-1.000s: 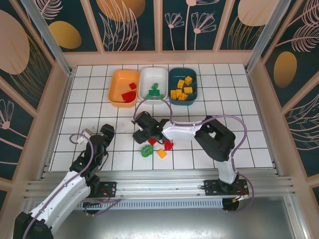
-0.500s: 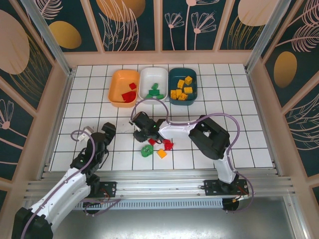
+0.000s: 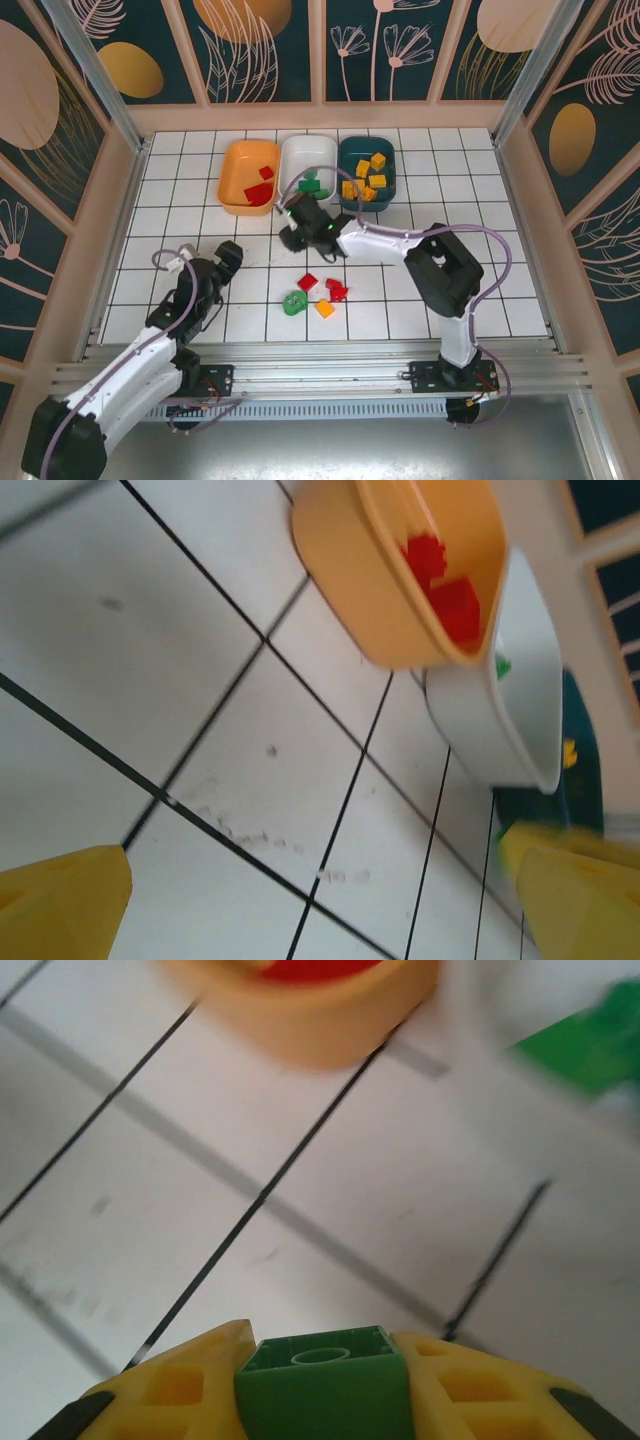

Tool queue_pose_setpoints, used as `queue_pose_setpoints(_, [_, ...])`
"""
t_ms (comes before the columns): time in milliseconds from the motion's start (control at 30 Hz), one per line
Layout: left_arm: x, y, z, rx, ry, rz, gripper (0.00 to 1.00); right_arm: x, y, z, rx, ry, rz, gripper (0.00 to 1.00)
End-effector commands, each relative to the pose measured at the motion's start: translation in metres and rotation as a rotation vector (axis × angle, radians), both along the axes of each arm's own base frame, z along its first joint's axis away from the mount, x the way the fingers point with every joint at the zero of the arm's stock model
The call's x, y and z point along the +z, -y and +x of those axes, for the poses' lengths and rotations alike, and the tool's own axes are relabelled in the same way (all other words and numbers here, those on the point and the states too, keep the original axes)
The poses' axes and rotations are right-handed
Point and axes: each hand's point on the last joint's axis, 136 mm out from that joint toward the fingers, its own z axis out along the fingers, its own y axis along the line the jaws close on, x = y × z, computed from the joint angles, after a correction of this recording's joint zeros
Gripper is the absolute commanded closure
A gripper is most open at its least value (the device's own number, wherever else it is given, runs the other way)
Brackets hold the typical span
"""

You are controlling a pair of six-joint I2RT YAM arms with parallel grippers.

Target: Sort the legos into containers by color

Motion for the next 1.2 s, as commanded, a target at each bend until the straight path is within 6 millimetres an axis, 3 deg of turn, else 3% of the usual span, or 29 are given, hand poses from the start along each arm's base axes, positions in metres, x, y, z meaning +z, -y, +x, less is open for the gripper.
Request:
queue_pose_setpoints(0, [0.009,0.042,0.010,-0.215,0.023,-0.046,0.01,0.028,0.012,0.053,-0.107,0.028,0.102,0.69])
queue_pose_setpoints(100, [-0.002,0.067,0.013,-0.343,-0.038,-0.053,0.03,0.023,0.017,0.089,-0.159,0.010,0.138,0.69])
queue_pose_setpoints(233, [-0.003,0.077,0.018,-0.380,-0.052,-0.066,0.04,0.022,0.023,0.128,-0.246,-0.002,0.188,0.69])
queue_pose_setpoints(433, [0.007,0.075,0.023,-0.382,-0.029,-0.031,0.02,-0.002,0.021,0.160,-0.274,-0.074,0.157,0.64])
queue_pose_setpoints(533, [0.003,0.075,0.022,-0.381,-0.037,-0.033,0.01,-0.006,0.030,0.172,-0.322,-0.091,0.152,0.51])
queue_pose_setpoints(633, [0.001,0.076,0.021,-0.383,-0.039,-0.046,0.02,0.010,0.033,0.179,-0.343,-0.073,0.182,0.38])
queue_pose_setpoints(700, [0.003,0.077,0.022,-0.383,-0.034,-0.049,0.01,0.032,0.036,0.180,-0.351,-0.033,0.193,0.35])
queue_pose_setpoints(800, [0.010,0.077,0.025,-0.383,-0.019,-0.040,0.01,0.070,0.038,0.166,-0.338,0.041,0.215,0.35])
queue_pose_setpoints(933, [0.015,0.077,0.028,-0.386,-0.005,-0.033,0.01,0.105,0.050,0.117,-0.324,0.123,0.222,0.35])
queue_pose_setpoints(1033, [0.016,0.074,0.028,-0.375,0.008,-0.016,0.01,0.096,0.072,0.069,-0.364,0.111,0.205,0.36])
queue_pose_setpoints(1167, [0.018,0.063,0.029,-0.329,0.043,0.022,0.02,0.048,0.104,-0.006,-0.457,-0.002,0.147,0.32])
